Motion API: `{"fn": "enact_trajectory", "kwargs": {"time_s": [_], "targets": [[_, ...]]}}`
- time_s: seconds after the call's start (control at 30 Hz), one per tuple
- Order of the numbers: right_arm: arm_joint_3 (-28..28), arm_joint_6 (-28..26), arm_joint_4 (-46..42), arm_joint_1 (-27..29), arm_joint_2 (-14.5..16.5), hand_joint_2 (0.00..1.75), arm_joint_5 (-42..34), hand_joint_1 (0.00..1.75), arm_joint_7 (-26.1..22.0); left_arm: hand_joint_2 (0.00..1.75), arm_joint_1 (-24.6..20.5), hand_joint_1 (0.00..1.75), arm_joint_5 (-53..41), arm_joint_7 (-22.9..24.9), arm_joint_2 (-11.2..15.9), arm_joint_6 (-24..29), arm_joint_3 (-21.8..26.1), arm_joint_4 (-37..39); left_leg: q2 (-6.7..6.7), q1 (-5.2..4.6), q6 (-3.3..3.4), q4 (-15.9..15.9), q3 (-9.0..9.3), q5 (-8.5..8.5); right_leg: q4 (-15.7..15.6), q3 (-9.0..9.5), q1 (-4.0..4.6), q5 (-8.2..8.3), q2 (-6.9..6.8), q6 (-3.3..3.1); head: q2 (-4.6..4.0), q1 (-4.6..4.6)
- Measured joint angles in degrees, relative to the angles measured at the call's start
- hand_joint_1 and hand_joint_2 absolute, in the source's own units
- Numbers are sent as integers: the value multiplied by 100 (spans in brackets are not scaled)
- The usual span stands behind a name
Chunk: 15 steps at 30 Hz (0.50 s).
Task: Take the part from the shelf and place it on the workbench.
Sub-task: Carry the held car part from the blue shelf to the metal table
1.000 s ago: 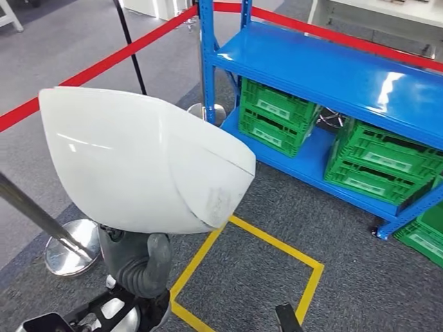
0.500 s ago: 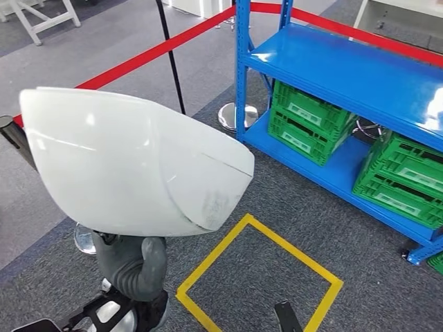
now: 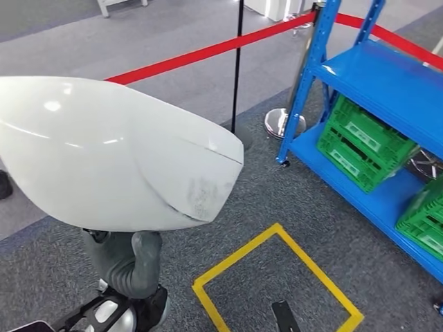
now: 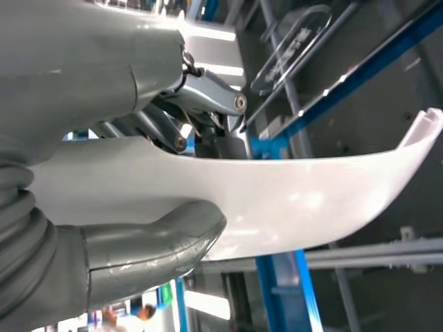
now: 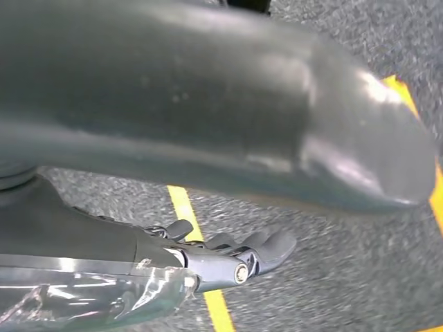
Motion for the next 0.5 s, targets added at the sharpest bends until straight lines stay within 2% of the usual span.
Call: {"fn": "enact_trajectory", "kwargs": {"time_s": [0.03,0.07,0.1,0.13,0.17,0.23,0.27,0.3,0.37,0.4,0.43,0.5], "targets": [[1,0,1,17,0,0,0,0,3,175,0,175,2,0,0,1,-10,-1,-92,-4,13,1,-3,3,395,-196,0,-157,99,2,0,12],[1,0,2,36,-1,0,0,0,7,175,1,175,8,0,3,2,-14,-2,-190,-7,21,2,-4,5,670,-348,4,-225,143,0,0,16],[1,0,3,50,-1,0,0,0,10,175,2,175,12,0,7,3,-16,-2,-285,-11,22,4,-3,8,732,-408,8,-174,163,-9,0,17],[2,0,3,56,-1,0,0,0,11,175,3,175,16,0,9,3,-17,-3,-381,-12,18,4,2,12,565,-359,9,-16,188,-26,0,17],[3,0,3,54,-1,0,0,0,11,175,3,175,19,0,10,4,-17,-5,-472,-11,11,5,8,16,210,-215,7,212,248,-45,-1,19],[7,0,3,49,1,0,0,0,10,175,0,175,19,0,9,5,-19,-8,-626,-16,-23,14,1,27,-558,110,-20,547,508,-78,-1,20],[8,0,3,47,1,0,0,0,11,175,0,175,19,0,9,5,-20,-9,-686,-13,-51,15,-15,36,-786,212,-27,613,609,-84,-1,20],[9,0,3,46,1,0,0,0,11,175,1,175,19,0,9,5,-20,-10,-742,-5,-87,11,-35,52,-876,249,-27,617,660,-93,0,19],[13,0,3,32,7,0,0,0,12,175,6,175,19,0,11,5,-21,-14,-817,18,-158,-10,-69,84,-911,265,-17,646,560,-136,-1,20],[16,0,2,24,13,0,0,0,10,175,5,175,19,0,14,7,-21,-19,-749,16,-187,22,-95,60,-931,271,-22,666,499,-169,-1,9],[19,0,2,16,19,0,-1,0,7,175,-1,175,19,0,16,9,-21,-25,-623,7,-213,135,-155,-20,-953,282,-30,683,429,-197,-1,-11],[21,1,3,23,26,0,-1,0,3,175,-14,175,24,0,21,11,-23,-34,-298,-9,-263,710,-445,-347,-976,294,-34,688,273,-232,-1,-50]]}}
